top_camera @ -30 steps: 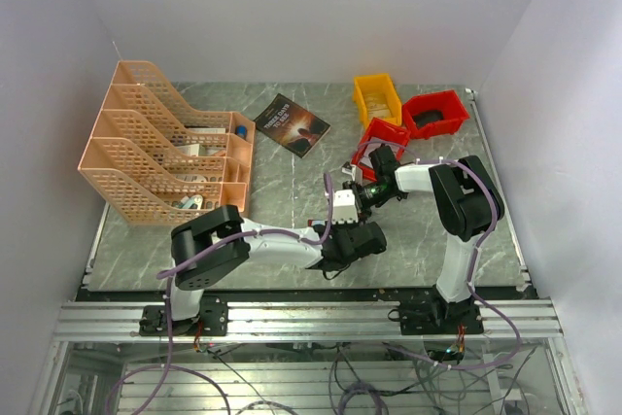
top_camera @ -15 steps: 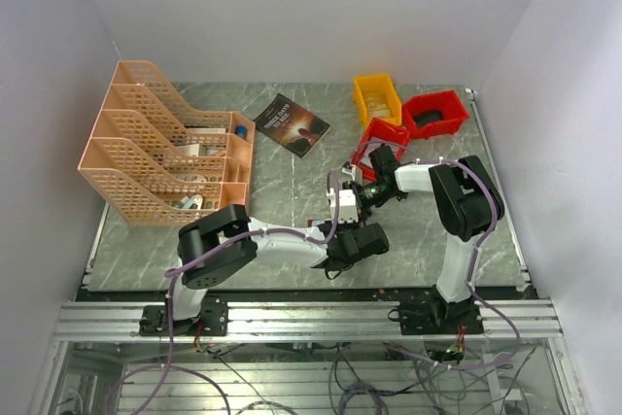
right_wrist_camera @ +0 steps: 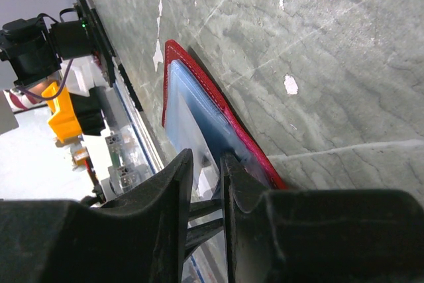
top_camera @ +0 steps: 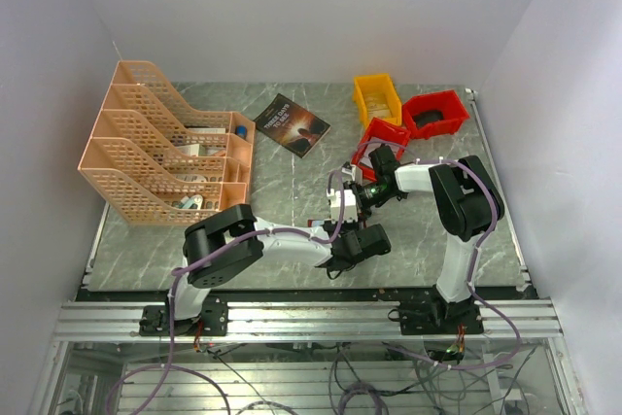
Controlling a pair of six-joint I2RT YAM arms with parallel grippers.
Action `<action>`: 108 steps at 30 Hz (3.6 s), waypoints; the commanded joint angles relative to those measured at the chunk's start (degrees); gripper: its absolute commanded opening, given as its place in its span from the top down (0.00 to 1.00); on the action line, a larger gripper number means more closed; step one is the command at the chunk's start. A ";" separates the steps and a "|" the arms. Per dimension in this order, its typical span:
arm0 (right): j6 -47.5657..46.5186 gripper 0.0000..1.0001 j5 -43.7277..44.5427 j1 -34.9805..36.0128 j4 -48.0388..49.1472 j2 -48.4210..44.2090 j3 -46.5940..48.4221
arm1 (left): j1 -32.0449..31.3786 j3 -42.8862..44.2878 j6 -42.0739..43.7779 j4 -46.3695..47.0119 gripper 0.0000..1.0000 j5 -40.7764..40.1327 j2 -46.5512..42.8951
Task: Put the credit cards into the card holder
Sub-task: Insert the credit card into the card holder, then adjust the card holder at the center of the board.
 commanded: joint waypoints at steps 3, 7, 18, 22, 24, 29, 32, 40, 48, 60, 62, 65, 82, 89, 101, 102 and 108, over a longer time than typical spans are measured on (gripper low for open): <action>-2.22 0.75 6.06 0.16 -1.04 1.12 -0.03 | 0.78 1.33 -1.03 -0.51 0.76 -1.97 0.90; -2.25 0.75 6.14 0.12 -1.06 1.19 -0.04 | 1.10 0.21 -1.59 -0.06 0.74 -1.64 0.28; -2.34 0.69 6.06 0.11 -1.25 1.24 0.11 | 1.35 -0.14 -3.95 -2.35 0.66 -2.58 -0.20; -2.43 0.68 6.06 0.12 -1.35 1.19 0.18 | 1.37 -0.32 -4.95 -3.42 0.62 -3.34 -0.38; -2.49 0.67 6.06 0.11 -1.42 1.21 0.20 | 1.37 -0.47 -5.32 -3.77 0.61 -3.55 -0.55; -2.71 0.63 6.14 0.12 -1.64 1.10 0.45 | 1.55 -1.17 -6.08 -3.85 0.59 -3.89 -1.12; -2.90 0.61 6.14 0.11 -1.86 0.95 0.55 | 1.64 -1.45 -5.93 -3.63 0.59 -4.05 -1.63; -4.27 0.49 5.79 0.12 -3.00 0.21 2.15 | 1.64 -3.16 -2.79 -0.77 0.59 -3.45 -4.12; -5.76 0.00 6.49 -0.17 -3.75 -2.25 2.95 | 1.61 -6.56 0.39 2.02 0.59 -2.56 -7.81; -9.67 0.00 9.61 -0.84 -5.18 -9.85 3.71 | 1.56 -12.41 7.95 9.01 0.58 1.60 -16.29; -10.33 0.00 9.89 -1.14 -5.35 -11.14 3.65 | 1.55 -13.75 10.82 10.88 0.58 3.51 -18.34; -11.08 0.00 10.00 -1.62 -4.99 -13.26 3.05 | 1.55 -16.53 15.68 14.80 0.57 6.30 -22.22; -17.57 0.00 3.86 -9.15 3.96 -34.48 -3.09 | 4.31 -38.24 28.44 33.86 0.36 21.43 -44.47; -48.31 0.01 -16.99 -8.46 -0.84 -36.32 -7.35 | 15.20 -38.78 27.72 33.13 0.49 33.55 -42.99; -69.88 0.97 6.71 3.19 -9.76 -30.32 -7.76 | 23.55 -38.51 28.49 32.95 0.69 38.72 -33.24; -69.02 1.00 8.55 3.82 -8.82 -29.87 -7.62 | 23.60 -37.50 29.13 30.76 0.70 37.40 -32.09; -66.39 1.00 14.40 6.68 -7.69 -25.55 -6.65 | 23.61 -36.77 30.92 29.48 0.72 35.36 -28.44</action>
